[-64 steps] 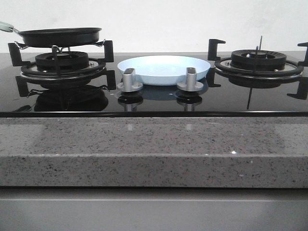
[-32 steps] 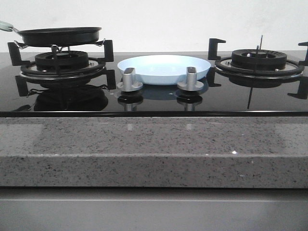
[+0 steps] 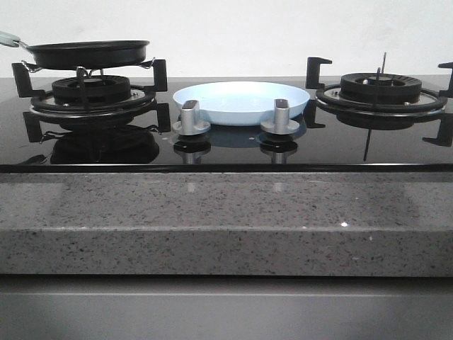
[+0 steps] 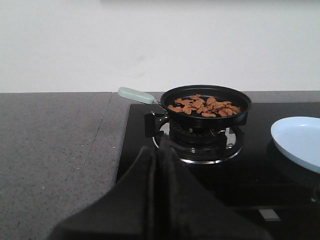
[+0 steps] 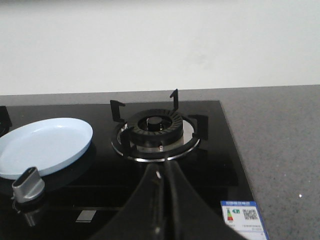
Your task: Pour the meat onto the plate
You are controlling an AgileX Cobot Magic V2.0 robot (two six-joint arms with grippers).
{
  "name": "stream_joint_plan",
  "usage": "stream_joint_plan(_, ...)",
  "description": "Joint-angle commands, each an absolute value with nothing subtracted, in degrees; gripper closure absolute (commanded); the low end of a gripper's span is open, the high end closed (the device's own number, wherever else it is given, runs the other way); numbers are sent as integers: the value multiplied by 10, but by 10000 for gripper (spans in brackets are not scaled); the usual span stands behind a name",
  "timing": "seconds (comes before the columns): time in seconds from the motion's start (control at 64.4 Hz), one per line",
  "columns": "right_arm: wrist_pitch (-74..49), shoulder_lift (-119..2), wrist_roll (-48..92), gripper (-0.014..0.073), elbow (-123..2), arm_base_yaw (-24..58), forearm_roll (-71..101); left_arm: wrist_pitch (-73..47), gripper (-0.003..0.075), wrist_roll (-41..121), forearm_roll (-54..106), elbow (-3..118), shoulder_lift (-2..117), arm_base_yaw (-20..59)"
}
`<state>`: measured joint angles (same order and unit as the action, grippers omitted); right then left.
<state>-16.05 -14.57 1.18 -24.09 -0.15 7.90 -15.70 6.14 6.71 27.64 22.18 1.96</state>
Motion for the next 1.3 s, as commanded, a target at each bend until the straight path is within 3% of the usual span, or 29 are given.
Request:
stream_joint_plan(0.0,-133,-214,14,654,-304,-6,73,-117,741,57,61,326,285,23)
stream_joint_plan(0.186,-130,-277,14,643,-336,-6,73,-100,740,57,61,343,336,23)
stream_joint_plan(0.295,-130,-280,14,537,-336,-6,73,-90,692,57,61,343,337,23)
stream_joint_plan(0.388,-129,-280,14,309,-336,-6,73,-88,537,57,61,343,337,23)
stream_joint_plan(0.482,-129,-280,14,67,-336,-6,73,-88,264,57,62,343,337,23)
stream_joint_plan(0.559,-129,-280,14,-72,-336,-6,73,-87,67,57,63,343,337,23)
stream_joint_plan(0.59,-129,-280,14,-62,-336,-6,73,-87,11,57,63,343,337,23)
stream_joint_plan(0.948,-127,-326,14,-46,-357,-6,80,-88,153,57,63,343,337,23)
stream_joint_plan(1.289,-229,-589,14,-46,-542,30,80,-88,176,57,63,343,337,23)
